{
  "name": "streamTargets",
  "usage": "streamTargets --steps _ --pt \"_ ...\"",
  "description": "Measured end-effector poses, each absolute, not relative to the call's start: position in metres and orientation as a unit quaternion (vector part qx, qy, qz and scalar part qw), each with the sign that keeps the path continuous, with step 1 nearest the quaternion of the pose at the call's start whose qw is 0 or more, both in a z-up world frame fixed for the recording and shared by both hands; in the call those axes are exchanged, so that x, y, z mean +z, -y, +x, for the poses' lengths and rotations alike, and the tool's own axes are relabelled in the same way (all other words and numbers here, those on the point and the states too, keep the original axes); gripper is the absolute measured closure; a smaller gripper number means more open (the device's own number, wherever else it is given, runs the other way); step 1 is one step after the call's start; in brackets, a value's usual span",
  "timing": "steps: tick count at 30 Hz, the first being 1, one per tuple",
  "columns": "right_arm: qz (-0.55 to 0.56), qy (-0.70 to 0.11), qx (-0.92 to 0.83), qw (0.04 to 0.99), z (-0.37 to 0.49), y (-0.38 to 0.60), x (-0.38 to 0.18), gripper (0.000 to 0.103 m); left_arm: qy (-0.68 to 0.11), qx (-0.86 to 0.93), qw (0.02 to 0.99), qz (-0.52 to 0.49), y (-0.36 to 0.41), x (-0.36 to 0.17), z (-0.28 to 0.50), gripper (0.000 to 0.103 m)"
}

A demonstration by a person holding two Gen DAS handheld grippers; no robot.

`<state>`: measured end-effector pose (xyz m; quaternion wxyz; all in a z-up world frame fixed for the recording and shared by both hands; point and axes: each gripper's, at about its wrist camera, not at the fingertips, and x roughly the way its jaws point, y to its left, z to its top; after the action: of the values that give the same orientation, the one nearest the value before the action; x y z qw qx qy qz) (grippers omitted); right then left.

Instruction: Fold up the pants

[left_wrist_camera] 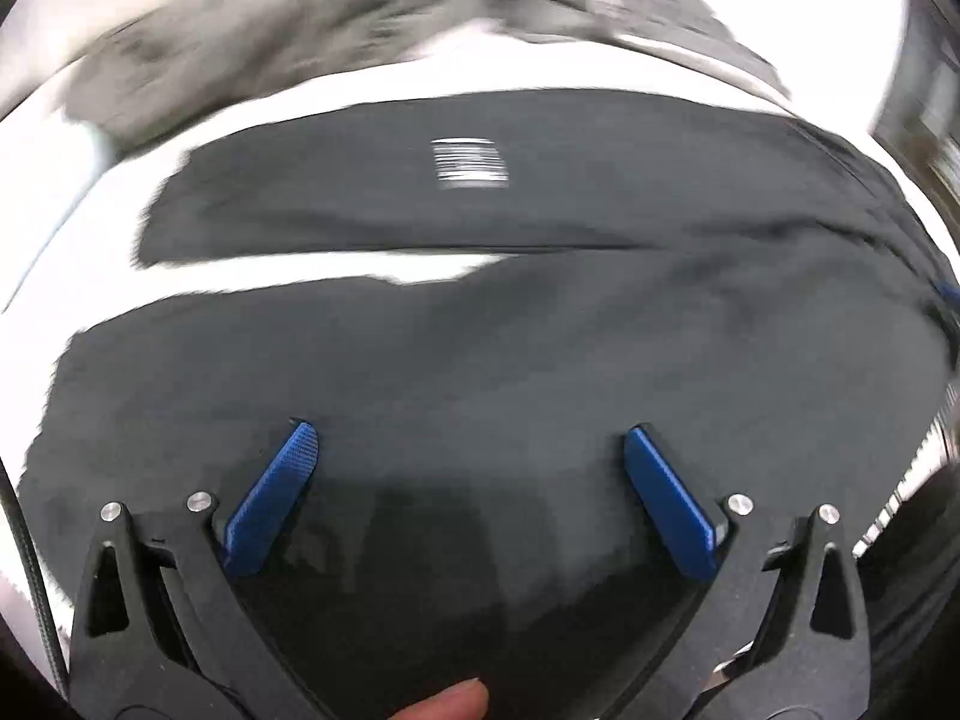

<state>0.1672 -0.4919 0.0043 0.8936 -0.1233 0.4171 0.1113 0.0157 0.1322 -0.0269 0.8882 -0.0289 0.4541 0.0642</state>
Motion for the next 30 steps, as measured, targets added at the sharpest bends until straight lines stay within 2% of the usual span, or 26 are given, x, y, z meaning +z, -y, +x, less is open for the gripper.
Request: streamTargets --steps 4,12,15,21,23,25,28,30 --pt "-0.14 -0.412 0.103 0.894 0.16 0.492 0.006 0.001 -0.46 0.115 0.879 -0.056 -0.183 -0.035 0.003 0.001" --pt "-0.105 -0.406 0.103 0.902 0.134 0.523 0.017 0.001 -0.423 0.155 0.886 -0.107 -0.225 -0.024 -0.053 0.001" --pt "-0.093 -0.409 0.07 0.905 0.121 0.551 0.018 0.001 -0.4 0.148 0.891 -0.157 -0.247 -0.016 -0.086 0.012" --pt "-0.026 -0.394 0.061 0.917 0.1 0.583 0.032 0.001 -0.337 0.161 0.89 -0.261 -0.274 0.006 -0.146 0.014" --pt "-0.014 -0.391 0.061 0.918 0.095 0.588 0.032 0.001 -0.317 0.145 0.881 -0.32 -0.289 0.001 -0.159 0.024" --pt "-0.006 -0.392 0.063 0.918 0.094 0.59 0.031 0.001 -0.312 0.112 0.869 -0.368 -0.299 -0.009 -0.162 0.042" --pt "0.004 -0.396 0.067 0.916 0.094 0.591 0.026 0.001 -0.319 0.094 0.855 -0.397 -0.302 -0.024 -0.15 0.046" --pt "0.012 -0.396 0.072 0.915 0.094 0.591 0.025 0.001 -0.322 0.099 0.85 -0.405 -0.302 -0.03 -0.138 0.056"
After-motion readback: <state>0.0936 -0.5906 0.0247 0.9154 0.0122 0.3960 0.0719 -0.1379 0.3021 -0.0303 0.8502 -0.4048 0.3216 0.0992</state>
